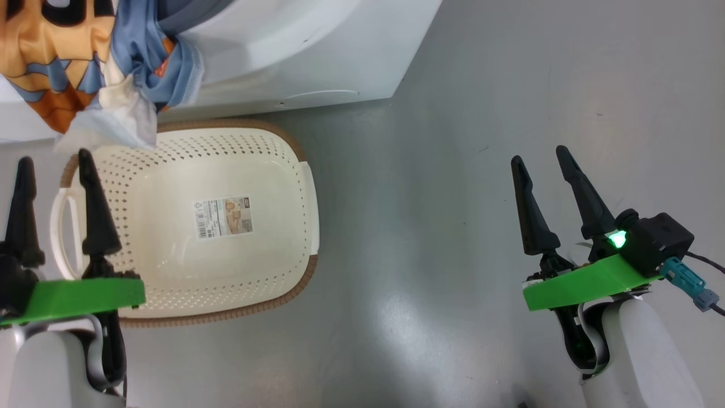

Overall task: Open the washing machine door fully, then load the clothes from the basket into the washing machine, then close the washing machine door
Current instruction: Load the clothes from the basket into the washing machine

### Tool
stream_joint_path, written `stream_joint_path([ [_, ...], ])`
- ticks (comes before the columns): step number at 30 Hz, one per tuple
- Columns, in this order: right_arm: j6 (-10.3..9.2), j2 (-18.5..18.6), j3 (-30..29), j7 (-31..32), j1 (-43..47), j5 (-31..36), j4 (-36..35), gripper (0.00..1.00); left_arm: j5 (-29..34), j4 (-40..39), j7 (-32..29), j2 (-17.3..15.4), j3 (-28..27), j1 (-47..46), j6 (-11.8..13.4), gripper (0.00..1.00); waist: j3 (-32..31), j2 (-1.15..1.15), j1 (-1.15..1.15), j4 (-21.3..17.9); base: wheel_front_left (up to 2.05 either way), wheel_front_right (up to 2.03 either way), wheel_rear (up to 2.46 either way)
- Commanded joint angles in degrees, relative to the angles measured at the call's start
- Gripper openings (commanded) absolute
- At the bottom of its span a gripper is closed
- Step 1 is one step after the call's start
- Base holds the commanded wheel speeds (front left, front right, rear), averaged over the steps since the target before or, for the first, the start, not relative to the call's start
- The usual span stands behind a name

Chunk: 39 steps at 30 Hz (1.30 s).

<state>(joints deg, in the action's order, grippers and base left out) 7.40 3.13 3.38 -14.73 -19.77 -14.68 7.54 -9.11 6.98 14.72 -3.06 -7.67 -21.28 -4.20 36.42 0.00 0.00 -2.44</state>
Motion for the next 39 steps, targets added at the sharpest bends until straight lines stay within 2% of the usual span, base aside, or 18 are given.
stream_joint_path([
  [1, 0.09, -0.25, 1.45, -0.27, 1.68, 0.22, -0.96, 1.0, 0.61, -1.93, 0.28, -1.07, -2.31, 2.43, 0.18, 1.0, -0.07, 0.0, 0.0, 0.1, 0.0, 0.0, 0.0],
  [26, 0.09, -0.25, 2.12, -0.27, 1.61, -0.01, -0.37, 1.0, 0.68, -0.71, 0.28, 0.09, -2.09, 12.96, 0.9, 1.0, -0.74, 0.0, 0.0, -0.16, 0.0, 0.0, 0.0],
  [39, 0.09, -0.25, 2.13, -0.27, 1.87, -0.09, -0.27, 1.0, -0.27, -1.57, 0.28, 0.15, -1.9, 14.47, 1.52, 1.0, -1.29, 0.0, 0.0, -0.56, 0.0, 0.0, 0.0],
])
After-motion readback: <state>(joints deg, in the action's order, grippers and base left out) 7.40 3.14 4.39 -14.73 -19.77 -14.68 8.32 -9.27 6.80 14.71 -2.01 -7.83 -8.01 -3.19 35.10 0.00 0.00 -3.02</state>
